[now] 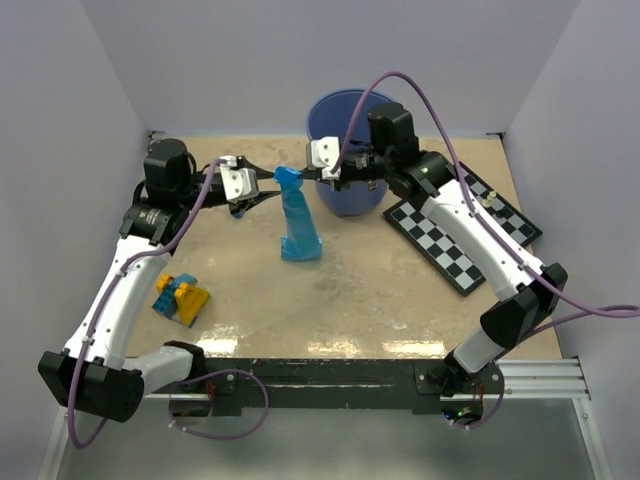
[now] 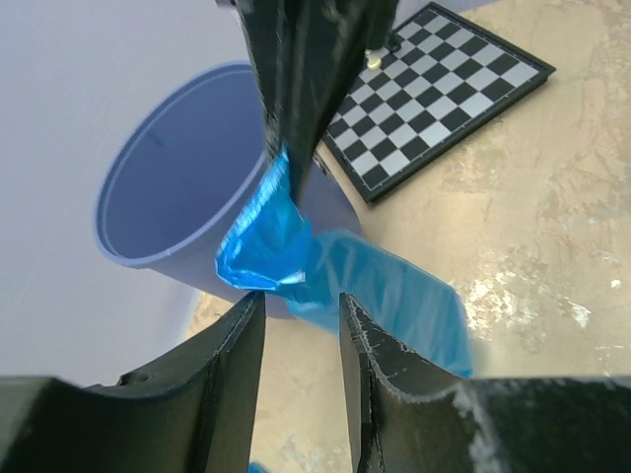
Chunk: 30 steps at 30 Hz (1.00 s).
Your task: Put the trash bags into the trash bin
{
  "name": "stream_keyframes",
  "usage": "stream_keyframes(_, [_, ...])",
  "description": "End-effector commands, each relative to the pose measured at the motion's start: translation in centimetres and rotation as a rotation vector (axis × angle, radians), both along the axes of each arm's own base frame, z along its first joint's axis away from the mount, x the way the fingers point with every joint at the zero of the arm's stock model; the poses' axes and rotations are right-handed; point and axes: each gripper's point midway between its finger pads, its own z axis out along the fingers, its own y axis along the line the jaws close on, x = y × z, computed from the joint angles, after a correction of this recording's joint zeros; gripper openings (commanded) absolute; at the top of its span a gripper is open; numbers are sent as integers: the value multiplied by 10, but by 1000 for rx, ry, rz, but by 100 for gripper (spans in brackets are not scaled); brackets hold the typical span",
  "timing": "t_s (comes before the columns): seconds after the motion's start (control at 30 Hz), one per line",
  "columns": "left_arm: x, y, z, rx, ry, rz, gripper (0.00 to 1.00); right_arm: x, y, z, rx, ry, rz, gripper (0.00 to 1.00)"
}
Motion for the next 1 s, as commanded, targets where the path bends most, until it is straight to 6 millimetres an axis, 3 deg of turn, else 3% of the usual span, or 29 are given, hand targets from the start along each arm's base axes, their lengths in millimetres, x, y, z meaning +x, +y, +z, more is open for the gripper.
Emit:
stream_keyframes(0.0, [2, -6, 31, -97, -62, -16, 40, -8, 3, -4, -61, -41, 62, 0])
stream_keyframes(0.4, [17, -2, 27, -82, -47, 42, 25, -5, 5, 3, -26, -42, 41, 0])
stream_keyframes(0.57, [24, 17, 23, -21, -36, 138, 47, -11, 1, 15, 4, -76, 40, 0])
stream_keyframes(0.63, [21, 18, 17, -30, 3, 139, 51, -10, -1, 18, 7, -107, 31, 0])
stream_keyframes(0.73, [15, 12, 14, -73, 44, 98, 52, -11, 0, 17, 0, -106, 46, 0])
stream_keyframes(0.97, [15, -6, 27, -182, 117, 18, 47, -7, 5, 15, -21, -110, 50, 0])
